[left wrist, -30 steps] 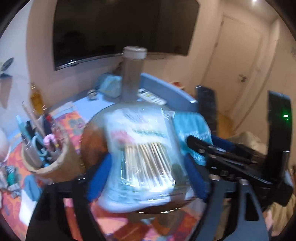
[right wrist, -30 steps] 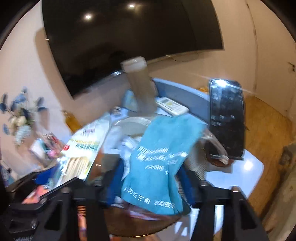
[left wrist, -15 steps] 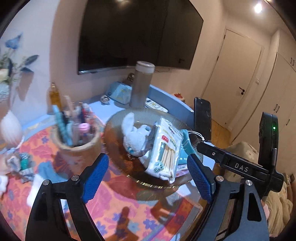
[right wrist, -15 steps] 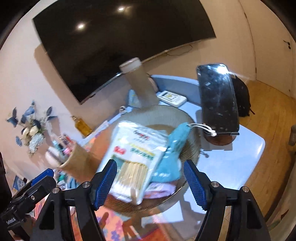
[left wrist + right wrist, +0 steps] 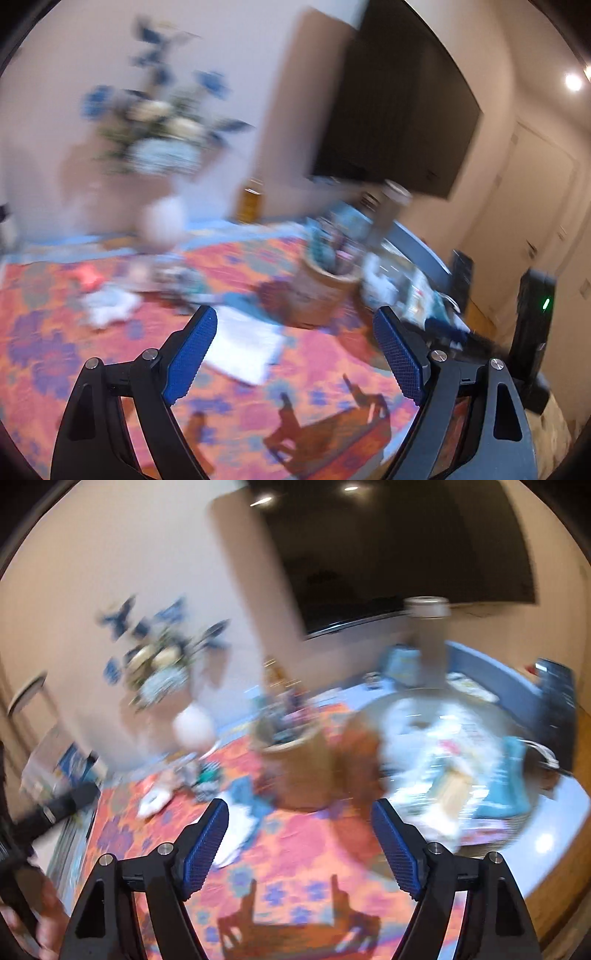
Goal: Organize soft objects
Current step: 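Move both open grippers back over the table, then grasp the white plush bear with the left gripper while the right gripper grasps the white towel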
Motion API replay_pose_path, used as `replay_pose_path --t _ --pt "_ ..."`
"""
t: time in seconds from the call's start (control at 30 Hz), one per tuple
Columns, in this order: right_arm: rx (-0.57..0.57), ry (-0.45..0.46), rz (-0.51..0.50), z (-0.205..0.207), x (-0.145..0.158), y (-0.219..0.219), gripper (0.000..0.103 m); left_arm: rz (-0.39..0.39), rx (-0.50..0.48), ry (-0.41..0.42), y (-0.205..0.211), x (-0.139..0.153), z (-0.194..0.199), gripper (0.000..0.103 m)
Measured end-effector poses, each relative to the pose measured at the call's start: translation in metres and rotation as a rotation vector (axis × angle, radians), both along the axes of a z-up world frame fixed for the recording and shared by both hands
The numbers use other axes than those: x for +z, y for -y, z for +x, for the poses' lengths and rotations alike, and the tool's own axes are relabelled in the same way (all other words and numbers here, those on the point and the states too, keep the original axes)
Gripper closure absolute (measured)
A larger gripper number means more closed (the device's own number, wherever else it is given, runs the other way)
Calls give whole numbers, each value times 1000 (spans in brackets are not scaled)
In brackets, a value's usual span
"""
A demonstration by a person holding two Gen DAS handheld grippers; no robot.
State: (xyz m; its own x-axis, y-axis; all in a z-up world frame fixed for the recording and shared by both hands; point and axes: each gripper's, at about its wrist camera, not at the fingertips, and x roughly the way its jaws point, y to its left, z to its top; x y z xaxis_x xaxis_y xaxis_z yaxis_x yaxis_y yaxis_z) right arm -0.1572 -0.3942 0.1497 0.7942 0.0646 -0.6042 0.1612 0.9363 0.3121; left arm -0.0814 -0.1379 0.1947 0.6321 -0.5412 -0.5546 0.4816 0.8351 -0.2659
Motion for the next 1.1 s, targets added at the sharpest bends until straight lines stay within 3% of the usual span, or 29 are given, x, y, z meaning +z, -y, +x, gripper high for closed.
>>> replay_pose_path --t 0.13,0.2,0.3,0.43,0.6,0.73,0.9,1.1 --pt "102 -44 -19 28 -19 -45 25 16 155 25 -68 12 8 17" --pt "137 -75 -32 43 -32 -63 25 37 240 11 -101 10 17 9" --pt "151 -130 -57 66 -55 -79 25 51 334 -60 -140 -14 36 8" --pt "166 -208 -4 86 -88 -88 25 22 399 -167 -171 -69 63 8" --pt "233 -260 7 97 -114 -111 25 21 392 -257 -173 -138 84 8" --pt "265 -277 -7 103 -126 -129 22 -32 319 -300 -170 -167 90 8" --pt "265 -259 -82 104 -128 -141 17 -7 330 -269 -166 -180 87 6" --pt "271 -261 -85 108 -130 -142 9 23 321 -269 -160 -183 87 3"
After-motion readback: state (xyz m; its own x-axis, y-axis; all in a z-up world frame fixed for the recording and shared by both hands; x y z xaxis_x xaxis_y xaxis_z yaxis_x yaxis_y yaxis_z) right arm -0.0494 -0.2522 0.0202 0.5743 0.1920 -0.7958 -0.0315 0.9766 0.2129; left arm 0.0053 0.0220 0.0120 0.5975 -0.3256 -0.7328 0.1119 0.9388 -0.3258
